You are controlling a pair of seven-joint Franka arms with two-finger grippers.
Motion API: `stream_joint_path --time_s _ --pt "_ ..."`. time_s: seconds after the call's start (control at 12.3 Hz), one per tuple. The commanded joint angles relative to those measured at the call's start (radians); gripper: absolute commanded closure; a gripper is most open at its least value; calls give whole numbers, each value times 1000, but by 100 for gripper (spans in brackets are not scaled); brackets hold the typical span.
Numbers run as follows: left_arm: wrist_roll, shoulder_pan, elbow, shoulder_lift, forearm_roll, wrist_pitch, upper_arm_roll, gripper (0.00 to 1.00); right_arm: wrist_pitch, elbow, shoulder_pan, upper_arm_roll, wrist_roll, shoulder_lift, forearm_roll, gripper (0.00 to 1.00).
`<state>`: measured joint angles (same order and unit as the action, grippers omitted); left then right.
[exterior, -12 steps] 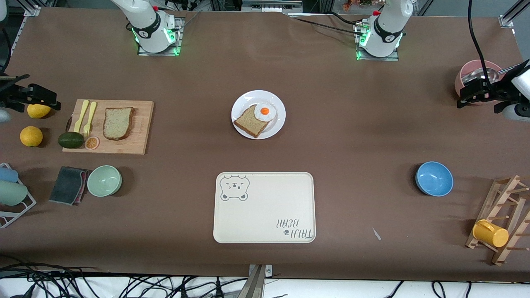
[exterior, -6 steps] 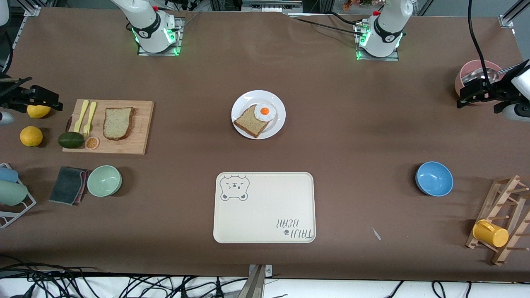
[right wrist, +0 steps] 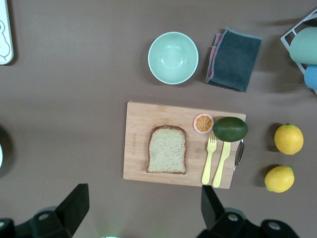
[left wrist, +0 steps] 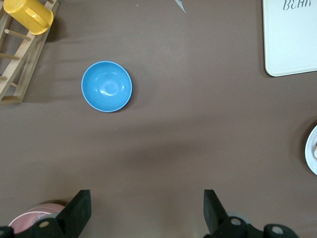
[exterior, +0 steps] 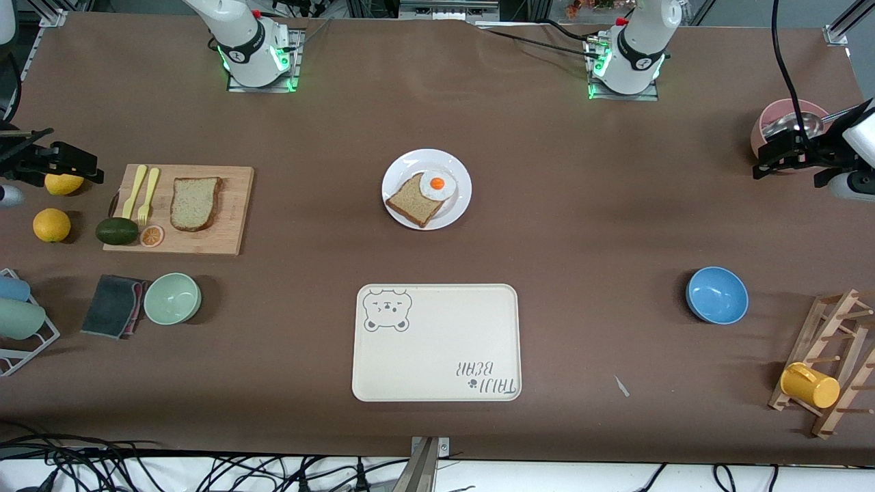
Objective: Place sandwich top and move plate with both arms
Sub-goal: 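Reach the right gripper down to the bread slice on the cutting board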
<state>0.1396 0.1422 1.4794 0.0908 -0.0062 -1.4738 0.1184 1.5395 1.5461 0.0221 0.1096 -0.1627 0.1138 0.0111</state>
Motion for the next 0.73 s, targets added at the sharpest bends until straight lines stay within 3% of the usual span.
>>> stream_joint_path --time_s 0.0,0.41,0.57,0.65 --pt "14 -6 -21 12 23 3 -2 0 37 37 -2 -1 0 23 13 0" --pt "15 -6 -21 12 28 3 -2 0 259 245 1 -1 75 30 20 1" --pt "15 -6 -21 10 28 3 -2 0 349 339 13 -13 165 27 90 1" --pt "14 -6 -21 12 28 3 -2 0 356 377 21 -16 204 27 134 7"
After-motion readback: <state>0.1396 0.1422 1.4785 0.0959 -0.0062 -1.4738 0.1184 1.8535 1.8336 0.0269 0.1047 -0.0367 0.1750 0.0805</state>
